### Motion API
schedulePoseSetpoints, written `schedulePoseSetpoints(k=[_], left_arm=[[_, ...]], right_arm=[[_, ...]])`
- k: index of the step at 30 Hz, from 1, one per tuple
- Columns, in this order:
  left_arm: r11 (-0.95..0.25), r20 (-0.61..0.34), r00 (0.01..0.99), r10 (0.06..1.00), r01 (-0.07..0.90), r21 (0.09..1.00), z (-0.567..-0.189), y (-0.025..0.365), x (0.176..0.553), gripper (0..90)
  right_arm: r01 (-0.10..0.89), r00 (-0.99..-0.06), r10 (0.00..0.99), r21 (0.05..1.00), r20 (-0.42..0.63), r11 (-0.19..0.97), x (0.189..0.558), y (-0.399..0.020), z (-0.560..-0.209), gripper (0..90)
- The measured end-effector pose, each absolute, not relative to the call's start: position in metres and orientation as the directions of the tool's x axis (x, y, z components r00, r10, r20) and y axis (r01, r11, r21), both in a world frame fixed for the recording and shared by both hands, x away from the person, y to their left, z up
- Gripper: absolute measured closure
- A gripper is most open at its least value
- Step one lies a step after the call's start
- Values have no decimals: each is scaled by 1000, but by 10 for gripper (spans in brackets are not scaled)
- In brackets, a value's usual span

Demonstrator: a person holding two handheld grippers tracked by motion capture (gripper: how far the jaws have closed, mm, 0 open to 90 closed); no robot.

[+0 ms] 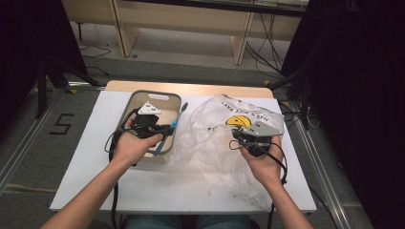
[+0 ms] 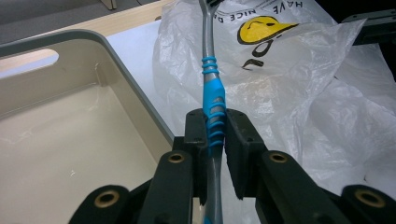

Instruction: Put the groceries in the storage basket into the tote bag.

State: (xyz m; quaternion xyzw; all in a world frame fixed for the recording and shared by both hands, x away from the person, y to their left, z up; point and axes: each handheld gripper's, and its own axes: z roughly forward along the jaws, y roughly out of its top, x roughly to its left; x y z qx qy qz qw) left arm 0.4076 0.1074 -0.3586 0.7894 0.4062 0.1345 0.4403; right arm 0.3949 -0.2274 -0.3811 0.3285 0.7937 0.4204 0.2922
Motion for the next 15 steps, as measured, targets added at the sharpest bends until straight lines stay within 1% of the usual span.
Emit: schedulePoseSetpoints(k=[15], left_arm=[[-335, -110, 693, 712, 473, 815, -356, 89, 387, 788]], right_arm=[[279, -613, 768, 859, -185, 429, 395, -227, -381, 900]])
